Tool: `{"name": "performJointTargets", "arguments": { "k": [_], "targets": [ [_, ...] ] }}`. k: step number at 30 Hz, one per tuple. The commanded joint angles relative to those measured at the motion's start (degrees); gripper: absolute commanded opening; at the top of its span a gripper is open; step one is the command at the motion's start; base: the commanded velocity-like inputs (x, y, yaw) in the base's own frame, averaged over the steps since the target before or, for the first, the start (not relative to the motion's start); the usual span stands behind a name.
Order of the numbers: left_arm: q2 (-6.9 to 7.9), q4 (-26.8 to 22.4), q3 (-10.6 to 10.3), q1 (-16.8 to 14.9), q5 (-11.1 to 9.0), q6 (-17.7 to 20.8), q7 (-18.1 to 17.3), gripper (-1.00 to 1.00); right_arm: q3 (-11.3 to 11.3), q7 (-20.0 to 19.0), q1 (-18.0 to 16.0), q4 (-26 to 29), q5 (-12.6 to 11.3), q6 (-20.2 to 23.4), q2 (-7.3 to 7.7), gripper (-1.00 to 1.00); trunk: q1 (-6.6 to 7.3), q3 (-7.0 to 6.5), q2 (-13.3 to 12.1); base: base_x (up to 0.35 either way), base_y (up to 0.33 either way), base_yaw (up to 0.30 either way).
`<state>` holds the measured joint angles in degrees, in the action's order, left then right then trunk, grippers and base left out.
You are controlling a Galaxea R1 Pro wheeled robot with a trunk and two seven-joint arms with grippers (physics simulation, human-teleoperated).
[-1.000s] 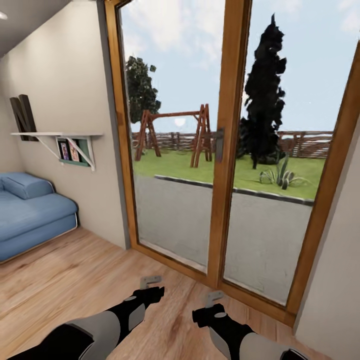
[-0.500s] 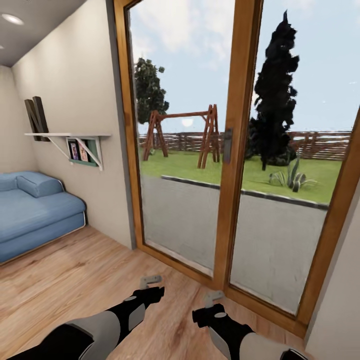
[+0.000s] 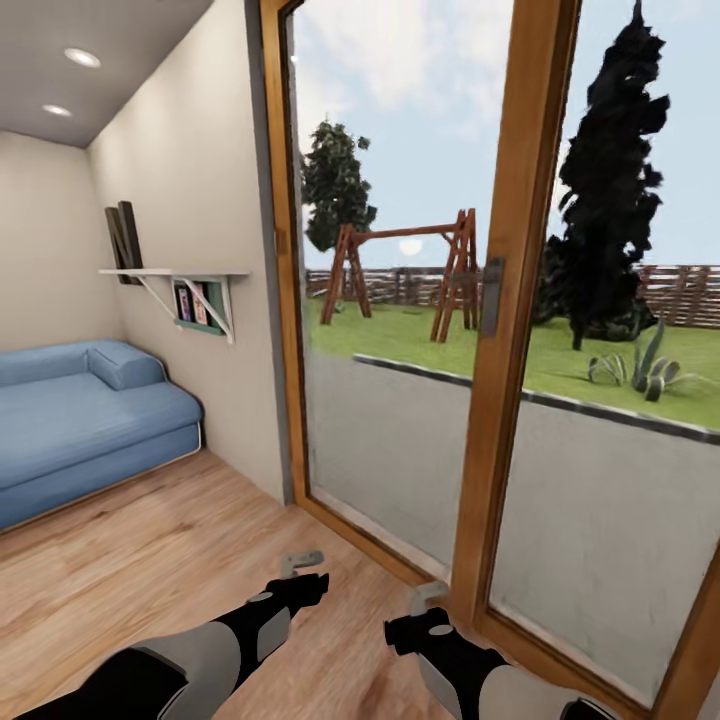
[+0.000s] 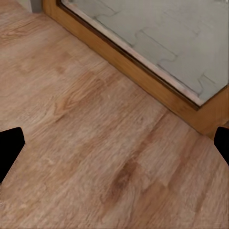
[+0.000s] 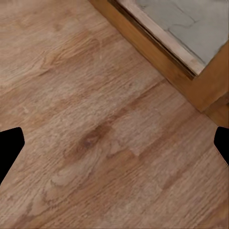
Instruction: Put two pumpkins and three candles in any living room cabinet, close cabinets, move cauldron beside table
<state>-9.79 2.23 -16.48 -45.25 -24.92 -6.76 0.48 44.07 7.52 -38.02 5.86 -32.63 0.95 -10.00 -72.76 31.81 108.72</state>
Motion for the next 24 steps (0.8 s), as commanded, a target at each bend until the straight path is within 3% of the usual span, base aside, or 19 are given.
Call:
{"name": "performJointTargets", "arguments": {
  "k": [1, 9, 24],
  "targets": [
    [-0.05, 0.2, -0.5, -0.1, -0.4, -0.4, 0.0, 1.0, 0.5, 0.3, 0.0, 0.0, -0.4, 0.1, 0.0, 1.0, -0.02, 0.03, 0.0, 0.243, -0.182, 0.255],
    [-0.05, 0.2, -0.5, -0.1, -0.4, -0.4, 0.0, 1.0, 0.5, 0.3, 0.0, 0.0, -0.4, 0.1, 0.0, 1.0, -0.02, -0.26, 0.0, 0.184, -0.176, 0.255],
    [-0.05, 0.2, -0.5, -0.1, -0.4, -0.4, 0.0, 1.0, 0.5, 0.3, 0.0, 0.0, -0.4, 0.1, 0.0, 1.0, -0.02, -0.77, 0.0, 0.017, -0.064, 0.258]
  ]
}}
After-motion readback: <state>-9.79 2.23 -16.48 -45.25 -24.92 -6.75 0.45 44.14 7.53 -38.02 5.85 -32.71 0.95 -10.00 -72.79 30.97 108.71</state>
